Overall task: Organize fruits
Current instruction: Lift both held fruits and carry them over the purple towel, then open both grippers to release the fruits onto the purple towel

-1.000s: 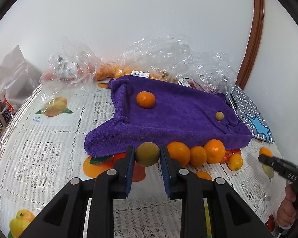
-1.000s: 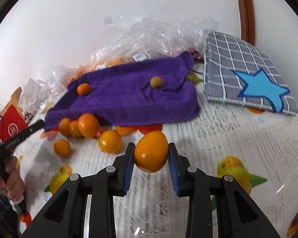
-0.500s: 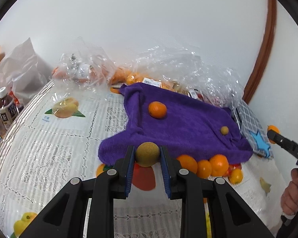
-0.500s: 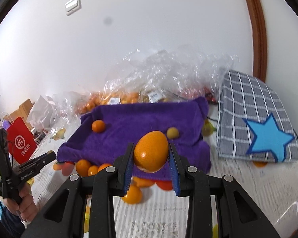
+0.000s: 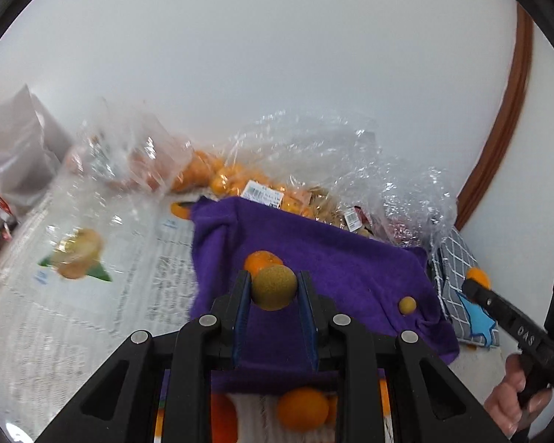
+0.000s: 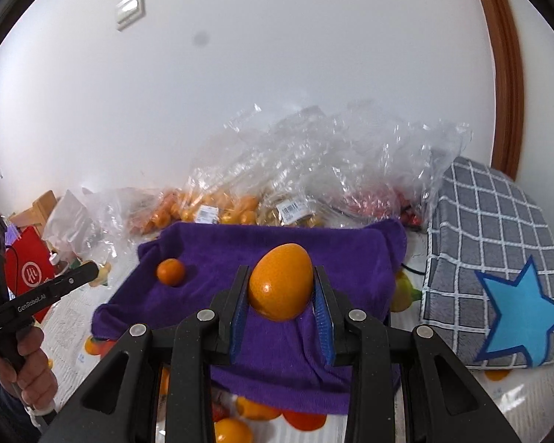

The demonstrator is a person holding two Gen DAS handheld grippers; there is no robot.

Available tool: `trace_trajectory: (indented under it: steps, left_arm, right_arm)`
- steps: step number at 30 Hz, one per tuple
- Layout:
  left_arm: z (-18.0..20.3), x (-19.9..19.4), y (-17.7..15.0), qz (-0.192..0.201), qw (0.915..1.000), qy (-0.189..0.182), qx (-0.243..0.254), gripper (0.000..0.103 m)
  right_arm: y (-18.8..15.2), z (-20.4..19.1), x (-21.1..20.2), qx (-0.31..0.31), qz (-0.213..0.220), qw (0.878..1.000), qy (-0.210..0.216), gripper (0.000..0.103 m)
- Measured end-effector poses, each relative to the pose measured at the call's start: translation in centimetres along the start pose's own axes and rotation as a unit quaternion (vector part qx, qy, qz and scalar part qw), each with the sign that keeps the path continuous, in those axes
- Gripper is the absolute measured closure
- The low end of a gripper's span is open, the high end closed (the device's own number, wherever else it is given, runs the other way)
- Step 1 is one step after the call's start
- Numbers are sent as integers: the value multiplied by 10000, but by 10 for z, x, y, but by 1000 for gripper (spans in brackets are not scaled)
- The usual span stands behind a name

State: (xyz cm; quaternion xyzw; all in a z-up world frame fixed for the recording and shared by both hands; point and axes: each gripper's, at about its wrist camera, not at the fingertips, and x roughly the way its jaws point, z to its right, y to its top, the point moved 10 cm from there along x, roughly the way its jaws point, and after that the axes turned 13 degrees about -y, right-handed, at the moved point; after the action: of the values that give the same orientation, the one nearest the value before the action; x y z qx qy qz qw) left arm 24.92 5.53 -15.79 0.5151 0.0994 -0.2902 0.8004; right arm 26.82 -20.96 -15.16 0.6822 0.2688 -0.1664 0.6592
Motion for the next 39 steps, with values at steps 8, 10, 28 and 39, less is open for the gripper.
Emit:
trace_trajectory:
  steps: [8,10,28,39]
  left_arm:
    - [-14,34,-14,-134,9998,178,-7,79]
    - [-16,38,-15,-127,9995,274,90,79]
    - [-13,54,-30,-477,9984,198,209,79]
    - [-13,54,-32,-511,9981,217,250,79]
  right_arm:
    - [-34,6,44,-48,-576,9983,-61,70]
    - [-39,6,51,-86,-656,9978,-109,70]
    - [-68,9,74,-143,-1122,9930,-352,70]
    - [-71,11,73,-148,-1152,9921,-477,70]
